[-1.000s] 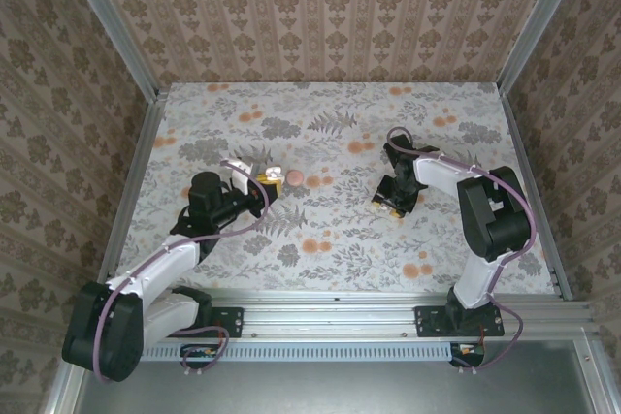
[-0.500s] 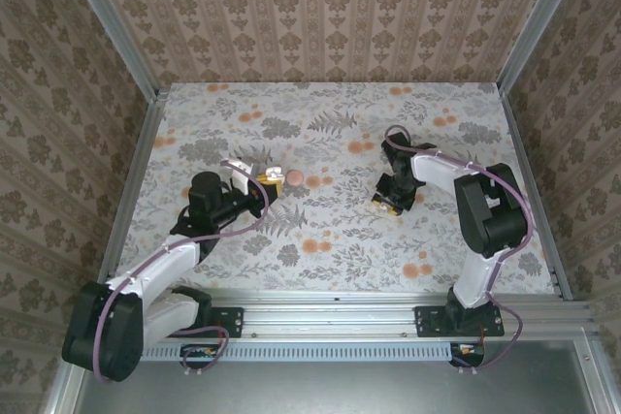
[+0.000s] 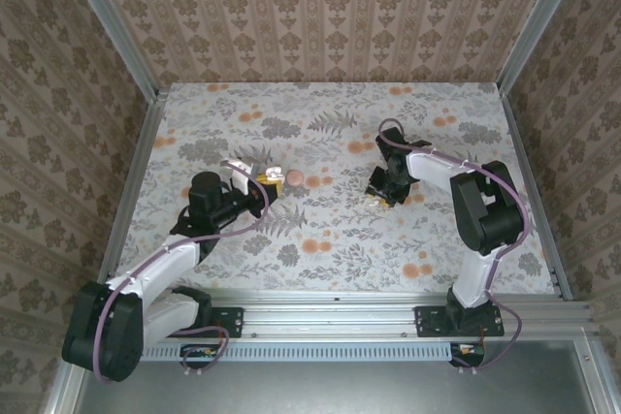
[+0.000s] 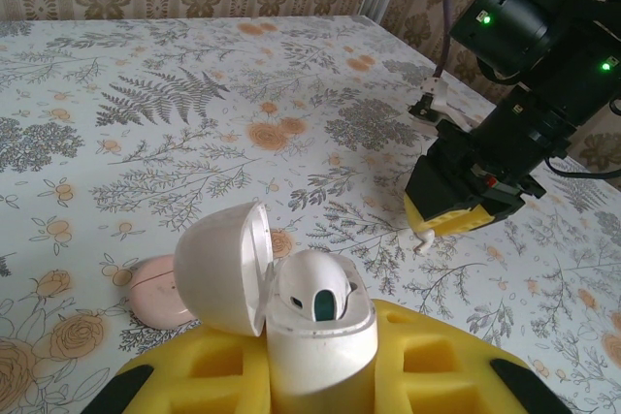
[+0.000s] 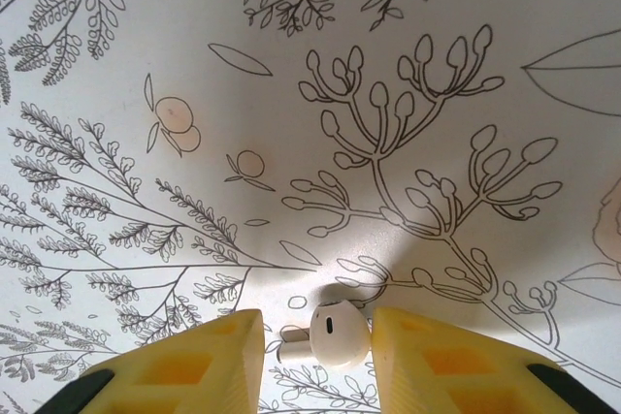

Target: Insert wireless bluetooth earbuds into charging case

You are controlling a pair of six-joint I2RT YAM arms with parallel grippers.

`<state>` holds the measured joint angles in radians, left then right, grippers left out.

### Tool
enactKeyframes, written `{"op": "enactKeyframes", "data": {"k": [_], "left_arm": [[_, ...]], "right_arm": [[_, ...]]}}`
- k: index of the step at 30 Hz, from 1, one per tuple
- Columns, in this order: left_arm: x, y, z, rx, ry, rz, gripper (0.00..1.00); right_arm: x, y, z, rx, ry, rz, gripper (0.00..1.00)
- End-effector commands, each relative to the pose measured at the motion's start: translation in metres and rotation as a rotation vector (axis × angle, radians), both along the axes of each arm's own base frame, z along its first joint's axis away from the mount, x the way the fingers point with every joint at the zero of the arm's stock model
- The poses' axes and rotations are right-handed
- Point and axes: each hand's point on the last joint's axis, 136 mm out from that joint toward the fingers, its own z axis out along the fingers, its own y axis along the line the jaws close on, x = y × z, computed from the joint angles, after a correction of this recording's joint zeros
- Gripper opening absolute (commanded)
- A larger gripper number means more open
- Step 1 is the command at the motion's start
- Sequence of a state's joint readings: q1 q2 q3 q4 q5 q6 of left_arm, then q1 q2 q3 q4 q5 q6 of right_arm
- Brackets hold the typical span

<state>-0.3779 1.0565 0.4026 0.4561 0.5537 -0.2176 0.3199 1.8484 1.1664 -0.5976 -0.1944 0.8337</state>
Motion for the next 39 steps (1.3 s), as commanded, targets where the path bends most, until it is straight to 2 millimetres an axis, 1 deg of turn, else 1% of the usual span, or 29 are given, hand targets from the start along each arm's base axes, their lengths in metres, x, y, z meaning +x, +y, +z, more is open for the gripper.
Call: {"op": "enactKeyframes", "data": {"k": [1, 8, 13, 15, 17, 19, 21, 24, 30, 35, 39], "left_arm": [[-0.001, 0.0, 0.008, -0.021, -0.02, -0.008, 0.09], [-0.001, 0.0, 0.007, -0.018, -0.019, -0.008, 0.09], [-0.002, 0.0, 0.007, -0.018, -0.017, -0.009, 0.09], [-0.002, 0.0, 0.008, -0.019, -0.019, -0.009, 0.09], [-0.002, 0.0, 0.008, -0.018, -0.019, -0.009, 0.09], [-0.002, 0.0, 0.008, -0.017, -0.018, -0.009, 0.09], [-0.002, 0.0, 0.007, -0.015, -0.018, -0.008, 0.09], [-0.002, 0.0, 0.008, -0.014, -0.018, -0.009, 0.09], [0.0, 0.0, 0.01, -0.012, -0.021, -0.008, 0.09], [0.0, 0.0, 0.008, -0.009, -0.018, -0.01, 0.09], [0.0, 0.0, 0.008, -0.009, -0.015, -0.01, 0.09]], "right_arm": [[0.008, 0.011, 0.001, 0.018, -0.02, 0.034, 0.35], [0.017, 0.026, 0.006, 0.041, -0.05, 0.064, 0.33], [0.017, 0.032, 0.005, 0.043, -0.042, 0.094, 0.33], [0.015, 0.032, 0.008, 0.016, -0.04, 0.132, 0.33], [0.011, 0.028, 0.015, -0.042, -0.035, 0.194, 0.33], [0.004, 0.019, 0.022, -0.112, -0.011, 0.233, 0.33], [0.0, 0.013, 0.028, -0.145, 0.014, 0.251, 0.33], [-0.007, 0.007, 0.031, -0.18, 0.06, 0.28, 0.33], [-0.017, 0.004, 0.021, -0.23, 0.157, 0.324, 0.33], [-0.015, 0.011, 0.011, -0.215, 0.174, 0.337, 0.33], [-0.012, 0.018, 0.007, -0.198, 0.173, 0.349, 0.33]]}}
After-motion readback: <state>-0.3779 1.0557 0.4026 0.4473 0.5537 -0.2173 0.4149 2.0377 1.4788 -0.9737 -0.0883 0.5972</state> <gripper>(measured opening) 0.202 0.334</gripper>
